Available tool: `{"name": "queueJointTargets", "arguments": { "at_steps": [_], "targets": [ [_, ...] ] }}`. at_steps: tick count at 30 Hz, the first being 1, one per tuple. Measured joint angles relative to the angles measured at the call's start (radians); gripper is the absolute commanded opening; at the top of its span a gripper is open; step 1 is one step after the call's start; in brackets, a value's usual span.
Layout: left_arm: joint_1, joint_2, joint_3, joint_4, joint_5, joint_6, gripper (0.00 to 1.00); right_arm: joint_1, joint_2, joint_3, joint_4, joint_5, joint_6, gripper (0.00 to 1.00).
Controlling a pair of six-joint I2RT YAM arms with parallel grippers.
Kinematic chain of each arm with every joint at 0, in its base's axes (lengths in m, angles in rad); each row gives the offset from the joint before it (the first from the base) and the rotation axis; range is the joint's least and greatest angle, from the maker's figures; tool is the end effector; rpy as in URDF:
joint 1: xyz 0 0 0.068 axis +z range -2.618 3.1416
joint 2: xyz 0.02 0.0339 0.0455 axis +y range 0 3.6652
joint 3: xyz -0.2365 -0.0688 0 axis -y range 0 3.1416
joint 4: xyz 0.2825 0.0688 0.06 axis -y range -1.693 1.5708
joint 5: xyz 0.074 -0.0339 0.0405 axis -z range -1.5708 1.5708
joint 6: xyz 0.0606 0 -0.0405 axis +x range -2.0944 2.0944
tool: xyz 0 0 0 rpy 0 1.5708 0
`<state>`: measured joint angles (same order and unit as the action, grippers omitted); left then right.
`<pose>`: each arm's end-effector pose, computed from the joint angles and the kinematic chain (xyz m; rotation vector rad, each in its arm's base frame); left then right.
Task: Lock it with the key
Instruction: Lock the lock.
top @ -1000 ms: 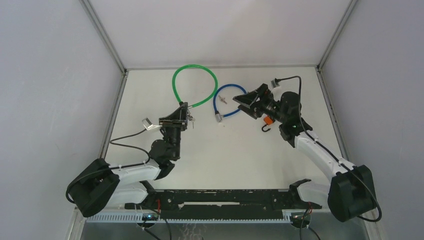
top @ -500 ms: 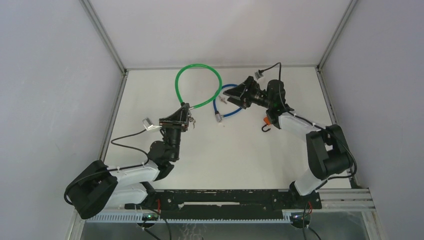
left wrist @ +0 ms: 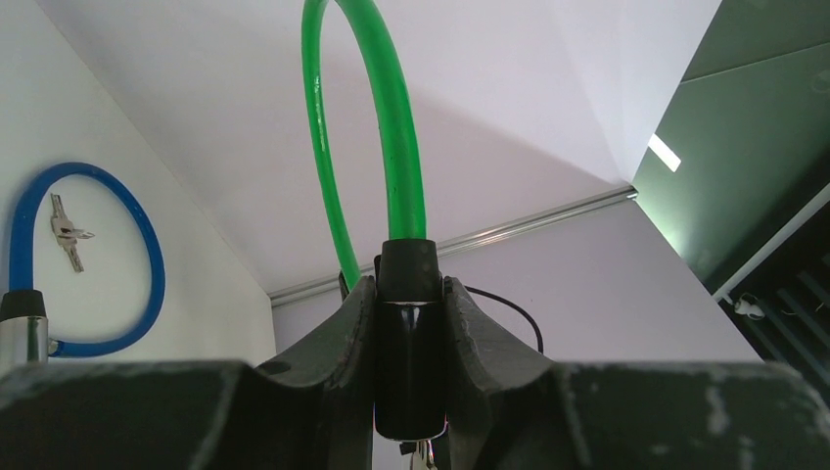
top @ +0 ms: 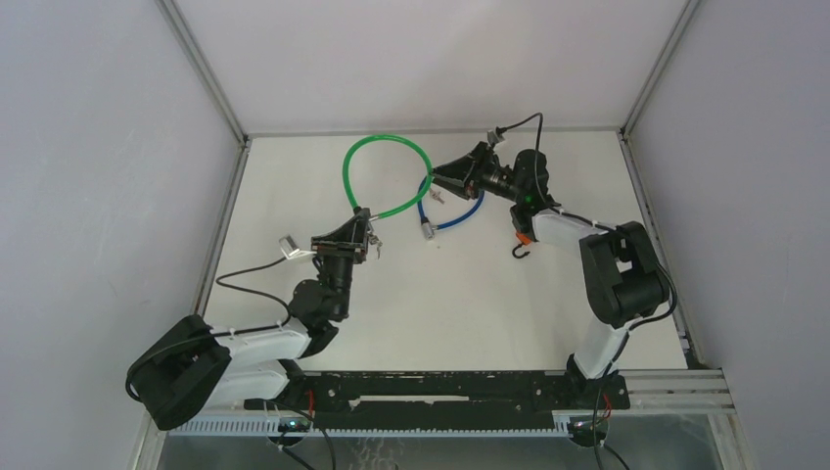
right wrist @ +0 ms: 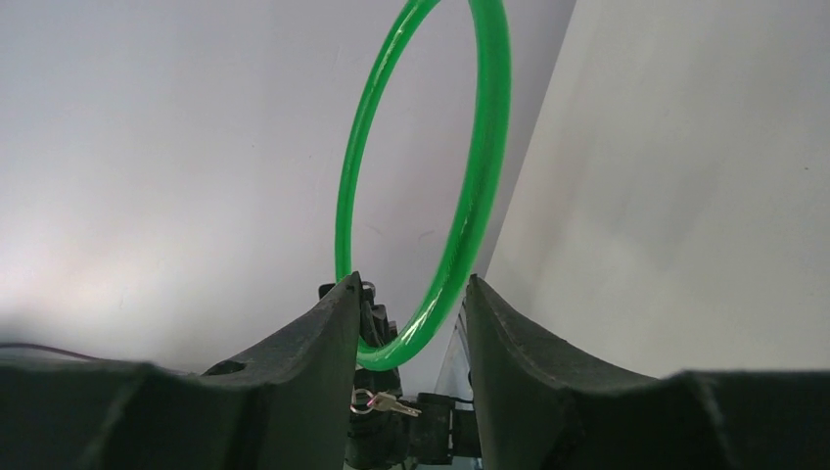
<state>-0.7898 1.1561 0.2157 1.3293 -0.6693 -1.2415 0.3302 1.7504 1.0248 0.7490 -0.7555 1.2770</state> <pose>0.2042 -0.1526 0.1832 -0.9009 1.0610 -1.3388 0.3947 0.1792 0.2064 0.1647 1.8763 1.7666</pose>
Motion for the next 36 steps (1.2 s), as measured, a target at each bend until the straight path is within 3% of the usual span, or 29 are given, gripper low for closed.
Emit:
{"name": "queueJointTargets", "arguments": {
  "at_steps": [4,9,12,36],
  "targets": [
    [0.0,-0.011,-0.006,0.0,0.0,0.0,0.0,0.011,0.036,0.034,0.01,-0.008,0.013,0.47],
    [0.0,-0.014,-0.007,0.001,0.0,0.0,0.0,0.025,0.068,0.062,0.011,-0.015,0.019,0.15],
    [0.0,-0.015,-0.009,0.003,-0.001,0.0,0.0,0.032,0.089,0.08,0.011,-0.017,0.031,0.01],
    [0.001,-0.001,-0.025,0.047,-0.018,-0.064,0.0,0.074,0.233,0.341,-0.011,-0.084,0.042,0.0]
  ]
}}
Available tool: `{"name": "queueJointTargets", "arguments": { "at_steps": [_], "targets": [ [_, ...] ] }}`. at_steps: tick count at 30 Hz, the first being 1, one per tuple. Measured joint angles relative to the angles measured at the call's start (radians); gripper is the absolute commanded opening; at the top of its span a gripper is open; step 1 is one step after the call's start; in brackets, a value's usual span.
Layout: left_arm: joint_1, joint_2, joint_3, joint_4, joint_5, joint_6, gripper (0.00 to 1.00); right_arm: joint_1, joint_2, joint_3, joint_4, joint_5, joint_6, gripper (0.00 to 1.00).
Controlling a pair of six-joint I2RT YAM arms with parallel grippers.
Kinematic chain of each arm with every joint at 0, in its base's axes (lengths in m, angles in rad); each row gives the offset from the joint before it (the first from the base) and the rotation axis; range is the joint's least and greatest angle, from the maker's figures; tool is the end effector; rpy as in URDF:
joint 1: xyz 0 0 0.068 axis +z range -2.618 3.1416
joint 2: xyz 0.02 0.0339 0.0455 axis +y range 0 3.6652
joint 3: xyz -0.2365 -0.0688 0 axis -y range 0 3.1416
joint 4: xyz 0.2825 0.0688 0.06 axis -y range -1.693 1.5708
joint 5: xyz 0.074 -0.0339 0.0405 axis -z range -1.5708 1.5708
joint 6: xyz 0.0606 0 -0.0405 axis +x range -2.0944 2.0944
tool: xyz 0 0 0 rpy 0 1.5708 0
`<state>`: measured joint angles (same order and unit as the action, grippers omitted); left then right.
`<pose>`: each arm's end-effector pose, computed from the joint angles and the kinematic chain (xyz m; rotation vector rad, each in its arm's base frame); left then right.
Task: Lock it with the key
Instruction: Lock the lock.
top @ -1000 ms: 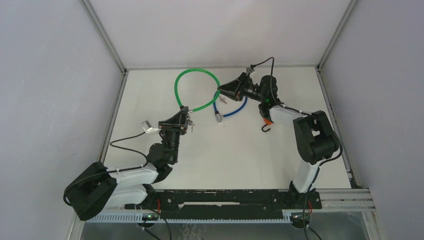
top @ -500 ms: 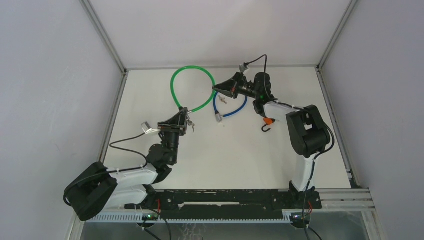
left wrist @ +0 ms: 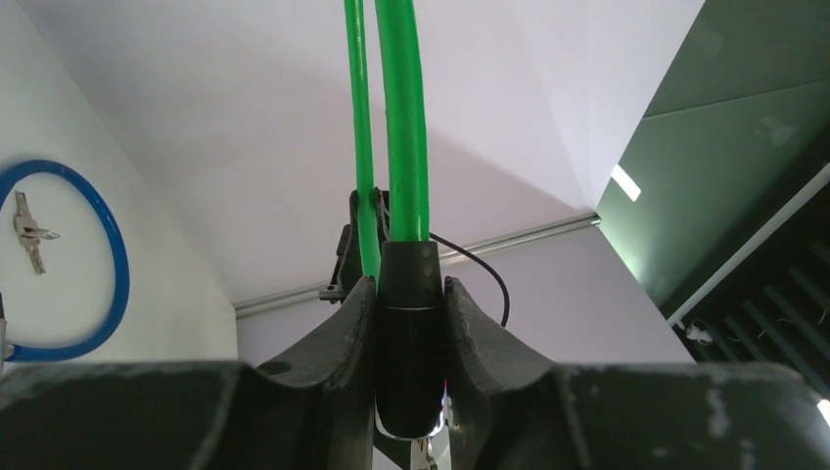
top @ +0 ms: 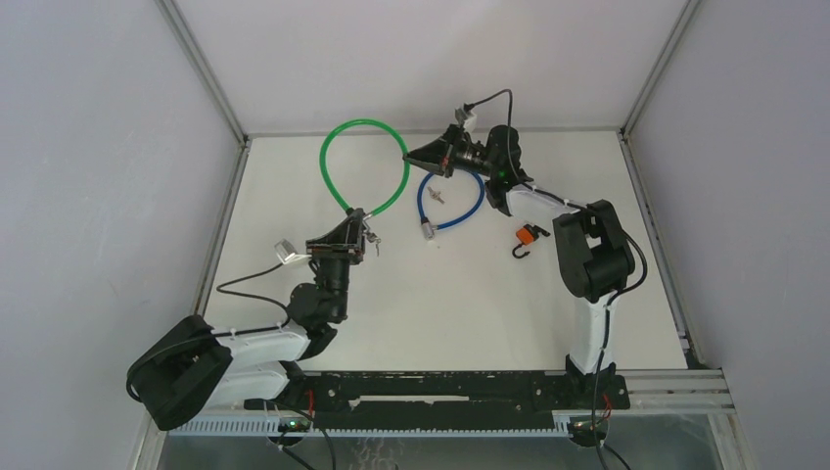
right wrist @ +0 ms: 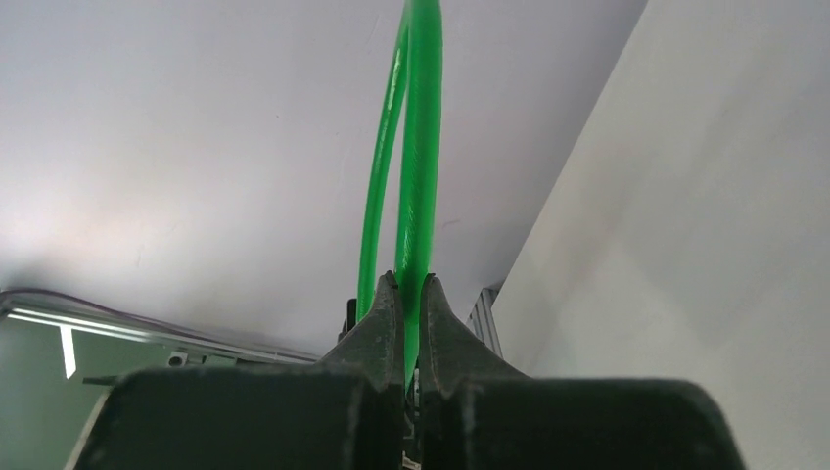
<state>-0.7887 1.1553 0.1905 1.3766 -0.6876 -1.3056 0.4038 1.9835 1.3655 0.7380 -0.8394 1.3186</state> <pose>0.2003 -0.1471 0.1802 -0.9558 1.0076 -1.3941 0.4361 0.2354 0.2291 -0.0164 1.8561 1.9006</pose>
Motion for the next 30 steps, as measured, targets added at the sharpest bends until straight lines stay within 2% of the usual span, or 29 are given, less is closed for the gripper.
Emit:
{"name": "queueJointTargets", "arguments": {
  "at_steps": [6,15,30],
  "targets": [
    [0.01,0.0,0.0,0.021,-0.028,-0.008,0.0,0.023,0.006,0.059,-0.079,0.01,-0.078,0.0],
    [0.041,0.0,0.0,0.02,-0.015,-0.05,0.0,0.023,0.006,0.185,-0.319,-0.042,-0.261,0.0],
    [0.045,0.02,0.0,0.015,0.014,-0.112,0.01,0.023,0.011,0.211,-0.371,-0.049,-0.303,0.0]
  ]
}}
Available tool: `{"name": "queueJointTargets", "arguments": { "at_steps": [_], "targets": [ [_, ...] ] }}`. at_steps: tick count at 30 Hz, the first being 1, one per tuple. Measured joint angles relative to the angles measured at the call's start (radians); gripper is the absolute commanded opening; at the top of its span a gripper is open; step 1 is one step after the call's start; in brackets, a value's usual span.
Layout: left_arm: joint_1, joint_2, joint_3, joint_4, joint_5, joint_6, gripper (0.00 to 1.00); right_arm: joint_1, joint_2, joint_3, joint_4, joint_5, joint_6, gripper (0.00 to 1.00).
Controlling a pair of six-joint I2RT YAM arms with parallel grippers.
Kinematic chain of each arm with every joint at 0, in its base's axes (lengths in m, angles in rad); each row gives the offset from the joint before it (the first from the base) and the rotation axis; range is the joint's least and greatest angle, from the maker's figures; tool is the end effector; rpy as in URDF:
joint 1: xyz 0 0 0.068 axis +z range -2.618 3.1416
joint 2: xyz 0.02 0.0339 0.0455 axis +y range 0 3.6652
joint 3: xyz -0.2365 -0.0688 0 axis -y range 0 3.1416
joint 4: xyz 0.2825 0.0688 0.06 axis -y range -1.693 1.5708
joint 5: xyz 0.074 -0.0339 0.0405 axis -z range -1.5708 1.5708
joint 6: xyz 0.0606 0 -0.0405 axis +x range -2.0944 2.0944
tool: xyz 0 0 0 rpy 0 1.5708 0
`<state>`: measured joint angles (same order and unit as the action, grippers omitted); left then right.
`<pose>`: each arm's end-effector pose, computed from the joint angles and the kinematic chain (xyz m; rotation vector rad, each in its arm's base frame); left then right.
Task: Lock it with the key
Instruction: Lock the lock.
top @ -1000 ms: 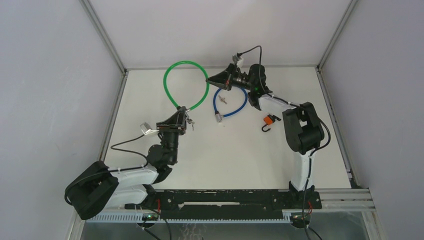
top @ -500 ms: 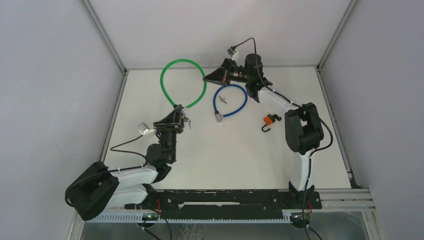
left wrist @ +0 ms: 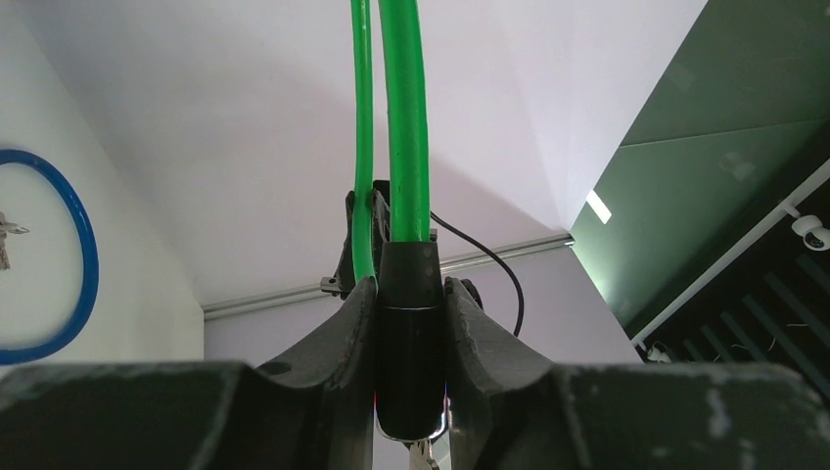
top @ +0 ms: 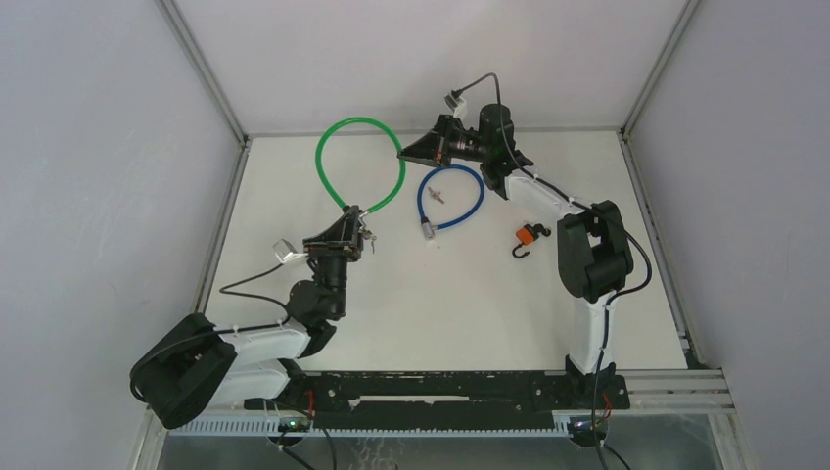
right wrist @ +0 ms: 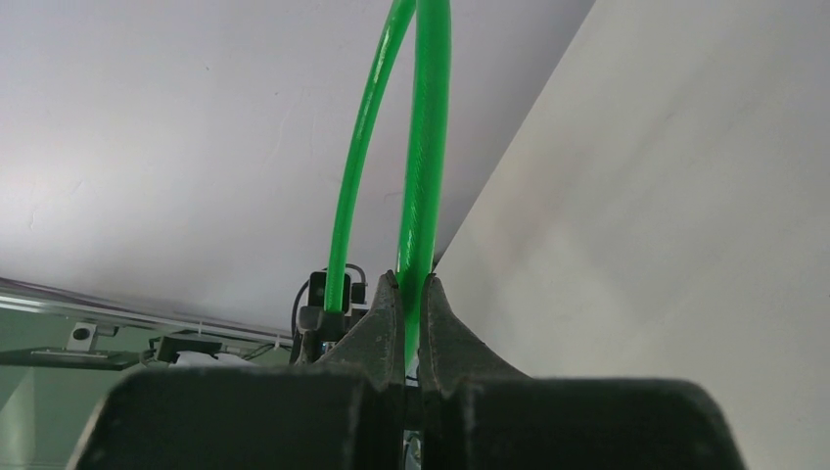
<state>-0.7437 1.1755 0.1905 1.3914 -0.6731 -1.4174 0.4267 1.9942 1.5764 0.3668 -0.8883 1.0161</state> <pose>0.2071 -0.1392 0.1775 -1.0304 0.9512 -1.4555 0.4464 0.2546 0.2636 -0.2520 1.9282 1.7451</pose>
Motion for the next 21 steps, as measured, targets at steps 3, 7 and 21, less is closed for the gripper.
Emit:
{"name": "queueJointTargets", "arguments": {
  "at_steps": [3,7,21],
  "targets": [
    [0.0,0.005,0.0,-0.001,0.0,-0.009,0.02,0.0,0.0,0.0,0.0,0.0,-0.002,0.0],
    [0.0,0.014,0.0,-0.002,0.002,-0.024,0.0,0.0,0.0,0.0,0.0,0.004,-0.003,0.0],
    [0.0,-0.063,-0.043,-0.024,-0.032,0.042,0.0,-0.002,-0.021,-0.106,-0.031,-0.017,-0.021,0.33]
  ]
}}
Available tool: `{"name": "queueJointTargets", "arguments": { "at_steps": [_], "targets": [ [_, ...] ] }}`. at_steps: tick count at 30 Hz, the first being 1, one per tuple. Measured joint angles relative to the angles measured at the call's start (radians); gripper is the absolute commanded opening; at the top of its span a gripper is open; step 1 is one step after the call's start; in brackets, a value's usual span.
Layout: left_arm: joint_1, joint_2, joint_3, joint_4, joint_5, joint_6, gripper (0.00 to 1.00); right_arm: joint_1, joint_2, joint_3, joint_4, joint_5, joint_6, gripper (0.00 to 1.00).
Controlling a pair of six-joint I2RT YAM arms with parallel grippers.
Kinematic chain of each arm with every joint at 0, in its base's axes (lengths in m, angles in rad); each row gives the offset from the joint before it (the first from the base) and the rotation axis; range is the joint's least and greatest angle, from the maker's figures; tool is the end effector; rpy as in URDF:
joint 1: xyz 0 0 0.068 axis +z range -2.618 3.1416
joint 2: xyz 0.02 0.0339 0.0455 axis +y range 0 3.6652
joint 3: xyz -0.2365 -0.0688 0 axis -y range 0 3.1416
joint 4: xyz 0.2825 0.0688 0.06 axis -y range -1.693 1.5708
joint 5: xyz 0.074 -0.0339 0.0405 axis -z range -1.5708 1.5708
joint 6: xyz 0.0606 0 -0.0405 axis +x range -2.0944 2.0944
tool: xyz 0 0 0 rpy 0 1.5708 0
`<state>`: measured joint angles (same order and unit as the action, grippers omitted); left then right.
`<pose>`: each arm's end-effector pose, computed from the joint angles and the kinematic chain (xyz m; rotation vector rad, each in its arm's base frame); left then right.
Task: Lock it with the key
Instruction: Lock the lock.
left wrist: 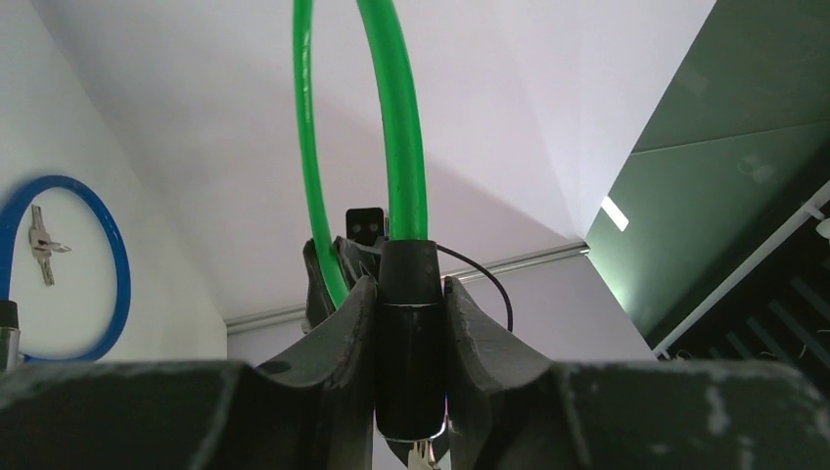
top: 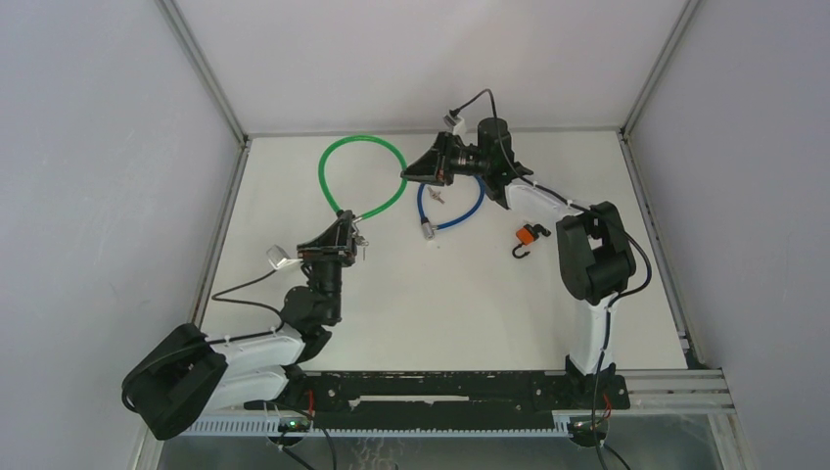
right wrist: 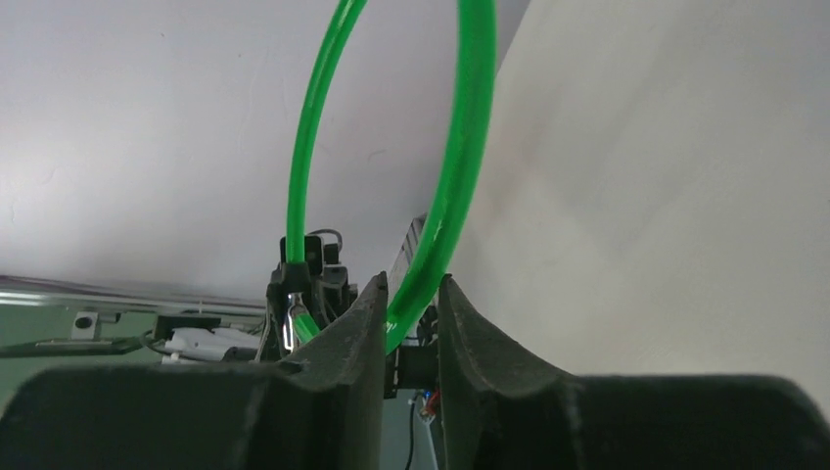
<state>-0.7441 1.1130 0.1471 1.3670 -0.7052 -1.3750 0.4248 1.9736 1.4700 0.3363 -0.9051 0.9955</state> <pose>0.2003 -0.1310 0.1743 -1.0288 0.9548 -1.3951 0.4350 0.2491 0.2287 -0.2141 2.0398 1.7448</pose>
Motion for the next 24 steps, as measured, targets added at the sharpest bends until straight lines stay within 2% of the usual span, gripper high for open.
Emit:
{"name": "queueJointTargets", "arguments": {
  "at_steps": [3,6,12,22,23,24],
  "targets": [
    [0.0,-0.009,-0.002,-0.002,-0.01,0.013,0.0,0.011,-0.002,-0.006,-0.014,-0.037,-0.011,0.45],
    [0.0,-0.009,-0.002,-0.014,-0.023,0.016,0.0,0.039,-0.013,-0.021,-0.016,-0.075,-0.01,0.66],
    [0.0,-0.009,-0.002,-0.032,-0.045,0.034,0.0,0.072,-0.056,-0.071,-0.029,-0.101,-0.015,0.99],
    [0.0,-0.009,-0.002,-0.031,-0.07,0.063,0.0,0.058,-0.221,-0.208,-0.042,-0.08,-0.013,0.99],
    [0.0,-0.009,-0.002,-0.031,-0.07,0.067,0.0,0.062,-0.242,-0.227,-0.04,-0.078,-0.01,0.98],
    [0.001,-0.009,-0.002,-0.031,-0.068,0.069,0.0,0.067,-0.259,-0.243,-0.04,-0.077,-0.006,0.92]
  ]
}}
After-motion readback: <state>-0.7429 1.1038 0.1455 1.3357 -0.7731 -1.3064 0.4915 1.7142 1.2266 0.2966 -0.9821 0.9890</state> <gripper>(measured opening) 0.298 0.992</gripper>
